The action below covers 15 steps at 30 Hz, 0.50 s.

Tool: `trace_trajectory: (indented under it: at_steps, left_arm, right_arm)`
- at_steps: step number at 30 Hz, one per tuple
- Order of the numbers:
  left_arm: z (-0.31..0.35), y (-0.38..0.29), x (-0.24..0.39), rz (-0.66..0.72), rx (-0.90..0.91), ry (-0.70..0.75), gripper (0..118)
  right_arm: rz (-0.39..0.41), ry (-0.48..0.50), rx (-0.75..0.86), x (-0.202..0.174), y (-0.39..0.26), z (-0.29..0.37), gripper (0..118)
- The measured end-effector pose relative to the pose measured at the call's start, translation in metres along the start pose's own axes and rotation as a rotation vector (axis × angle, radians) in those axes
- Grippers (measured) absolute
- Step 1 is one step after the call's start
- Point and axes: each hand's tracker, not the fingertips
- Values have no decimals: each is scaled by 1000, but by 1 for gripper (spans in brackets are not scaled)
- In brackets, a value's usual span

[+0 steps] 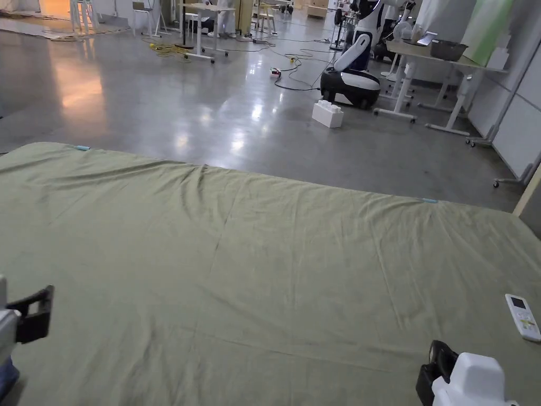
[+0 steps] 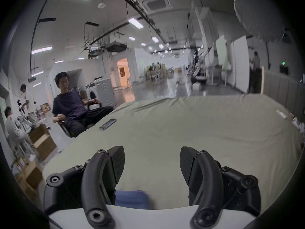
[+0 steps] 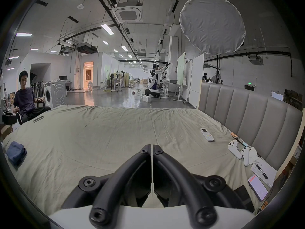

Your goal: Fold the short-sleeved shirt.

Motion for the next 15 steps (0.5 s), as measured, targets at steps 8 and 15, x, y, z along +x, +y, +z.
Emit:
trace_trajectory:
  at_steps: [8, 15]
  left_arm:
    - [24, -3, 99, 48, 112, -48, 71]
    - [39, -4, 153, 54, 154, -118, 69]
  right_arm:
    - [-13, -3, 32, -2, 3, -1, 2]
    - [-26, -3, 53, 1, 4, 1, 2]
